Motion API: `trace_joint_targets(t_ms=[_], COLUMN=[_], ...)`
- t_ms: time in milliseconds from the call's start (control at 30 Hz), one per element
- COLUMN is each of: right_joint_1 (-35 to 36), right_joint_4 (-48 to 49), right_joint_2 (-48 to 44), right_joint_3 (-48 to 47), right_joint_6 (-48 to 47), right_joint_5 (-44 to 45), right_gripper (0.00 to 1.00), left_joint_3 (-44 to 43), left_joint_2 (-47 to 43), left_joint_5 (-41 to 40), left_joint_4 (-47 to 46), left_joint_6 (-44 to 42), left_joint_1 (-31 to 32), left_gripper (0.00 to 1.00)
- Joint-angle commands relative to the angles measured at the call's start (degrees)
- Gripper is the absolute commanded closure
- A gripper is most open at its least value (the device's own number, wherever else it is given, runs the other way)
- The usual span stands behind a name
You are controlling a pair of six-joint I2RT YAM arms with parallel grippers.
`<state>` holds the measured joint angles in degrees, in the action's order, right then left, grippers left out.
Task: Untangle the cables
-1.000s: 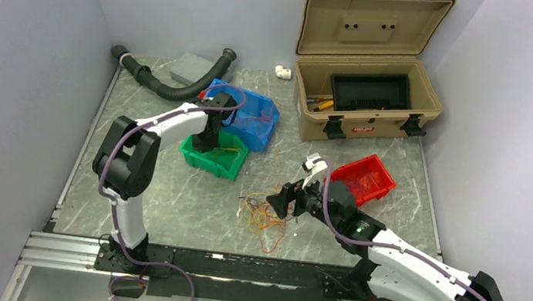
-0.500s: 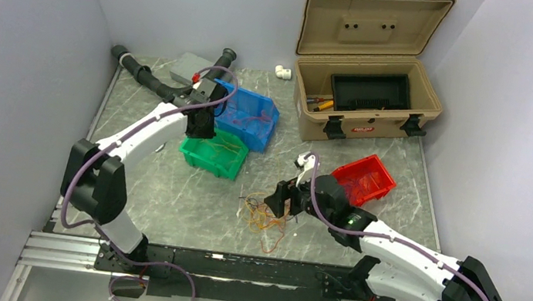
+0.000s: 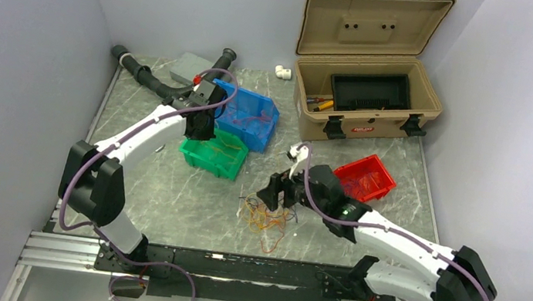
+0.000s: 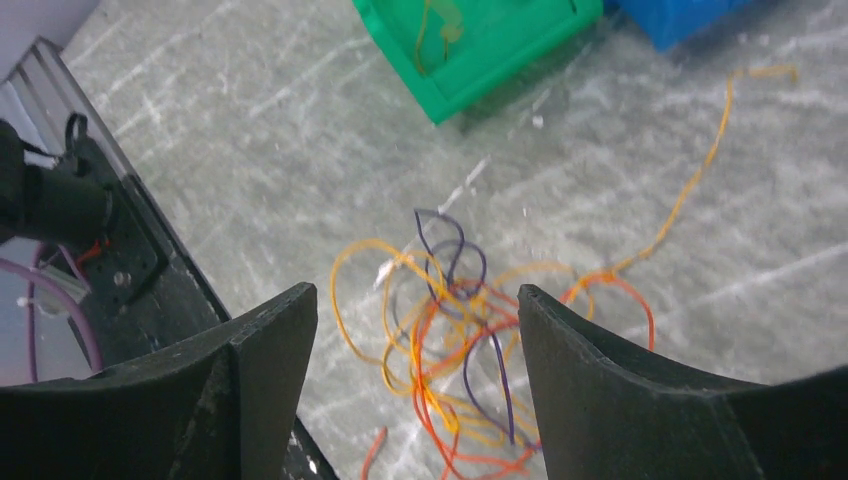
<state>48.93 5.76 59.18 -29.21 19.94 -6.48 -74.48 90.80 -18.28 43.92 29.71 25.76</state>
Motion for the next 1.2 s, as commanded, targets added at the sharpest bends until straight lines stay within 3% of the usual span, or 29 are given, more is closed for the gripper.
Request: trace_joint_targets(t_ms=[0,133,533,733,867,967,1167], right_joint_1=[-0.25,-0.87,-2.38,-5.91,-7.12,-7.32,-7.40], right_joint_4=[5.15,7.99,2.02,2.25,3.65,3.74,2.74], right_joint_2=[6.56,17.87,42.17,48.00,49.82,51.86,56.95], right_joint_3=[-8.63,-15.55,-37.77,-42.98,-43.99,-45.56,-49.78], right_joint_6=[-2.45,-3.53,-15.28,-13.65,-11.91,-10.51,-2.54], right_joint_5=[-0.20,-2.50,-9.75,-15.60,-19.01,-21.93,-19.40], right_gripper=[0.25,0.25,0.27,0.44,0.70,0.83,1.00], left_joint_3=[0.55,1.20,5.78,6.32,6.49,6.98,8.02], left_joint_2=[-0.38,0.23,-2.63,-2.14,-2.70,-3.16,-3.47], left_joint_5=[-0.41,-0.71,3.94,5.97,5.28,5.61,6.53], left_joint_4=[-2.26,-2.60,-6.60,-7.90,-7.93,-8.56,-9.42], left_joint_6=[-0.97,-0.94,-1.22,-0.70,-0.90,-0.95,-1.16], left_joint_1=[0.22,-0.07,-3.64,-4.75,-4.76,-4.80,-4.76], left_gripper=[1.00,1.00,1.00,1.00,1.00,1.00,1.00])
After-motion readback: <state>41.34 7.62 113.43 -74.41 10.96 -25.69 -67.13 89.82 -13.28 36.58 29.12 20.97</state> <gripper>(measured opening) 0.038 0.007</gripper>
